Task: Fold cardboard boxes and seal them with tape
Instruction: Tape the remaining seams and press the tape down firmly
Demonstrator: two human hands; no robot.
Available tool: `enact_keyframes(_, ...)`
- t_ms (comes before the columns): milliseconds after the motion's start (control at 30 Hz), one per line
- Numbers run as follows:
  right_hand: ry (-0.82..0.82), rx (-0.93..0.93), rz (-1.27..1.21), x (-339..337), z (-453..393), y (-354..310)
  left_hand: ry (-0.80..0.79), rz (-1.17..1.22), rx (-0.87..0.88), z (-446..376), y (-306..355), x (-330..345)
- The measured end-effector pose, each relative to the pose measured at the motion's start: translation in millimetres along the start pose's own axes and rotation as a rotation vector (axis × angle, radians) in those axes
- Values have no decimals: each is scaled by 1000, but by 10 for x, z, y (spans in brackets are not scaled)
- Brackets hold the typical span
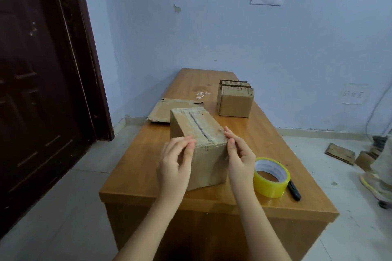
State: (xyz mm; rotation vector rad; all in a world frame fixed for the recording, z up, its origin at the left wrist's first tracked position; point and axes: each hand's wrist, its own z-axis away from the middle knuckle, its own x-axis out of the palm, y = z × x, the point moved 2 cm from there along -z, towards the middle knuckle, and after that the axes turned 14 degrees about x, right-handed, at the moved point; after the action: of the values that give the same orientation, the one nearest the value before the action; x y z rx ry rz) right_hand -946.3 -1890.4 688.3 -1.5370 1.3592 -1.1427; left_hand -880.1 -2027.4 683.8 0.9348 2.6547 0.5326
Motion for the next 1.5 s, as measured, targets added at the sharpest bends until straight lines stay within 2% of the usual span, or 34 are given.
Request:
enact_keyframes(100, 1, 79, 71, -30, -102, -74, -67, -174, 119, 4, 199, -28)
enact_keyframes(200, -9, 159, 282, -13, -236, -143, -202, -300, 178, -20, 408, -17)
enact_keyframes(333, -155, 280, 620, 33, -439, -237, -441, -308, 202, -184, 556, 34)
enact_keyframes(400, -200, 379, 739, 27, -531, -285, -537, -246, 131, -378, 549, 0)
enact_keyframes(467, -252, 506, 838, 3, -594, -363, -547, -263, 43, -655, 480, -129)
enact_keyframes(533, -303, 604, 924, -10, -623, -482, -458, -422, -25, -995, 270, -308)
enact_keyframes(600, -320, 657, 986, 12, -629, -614, -458, -569, -145, -1243, -15, -476)
enact_keyframes(733, -312, 742, 1049, 180, -689, -740, -677, -677, -394, -1399, -487, -572)
enact_keyframes(867, -220, 875, 987, 245, -707, -689, -766, -339, -943, -1353, -628, -595)
enact_keyframes(933, -170, 927, 891, 228, -727, -617, -787, -296, -1085, -1327, -606, -583)
enact_keyframes(1067, -226, 1104, 831, 207, -656, -557, -838, -210, -1127, -1324, -591, -420)
enact_keyframes(1167, -267, 1149, 736, 209, -663, -548, -861, -244, -1118, -1334, -656, -397)
enact_keyframes(1300, -286, 1138, 693, 193, -678, -675, -803, -216, -1120, -1353, -542, -470)
enact_keyframes(1500, -312, 1026, 617, 234, -748, -993, -676, -210, -1133, -1543, -404, -540)
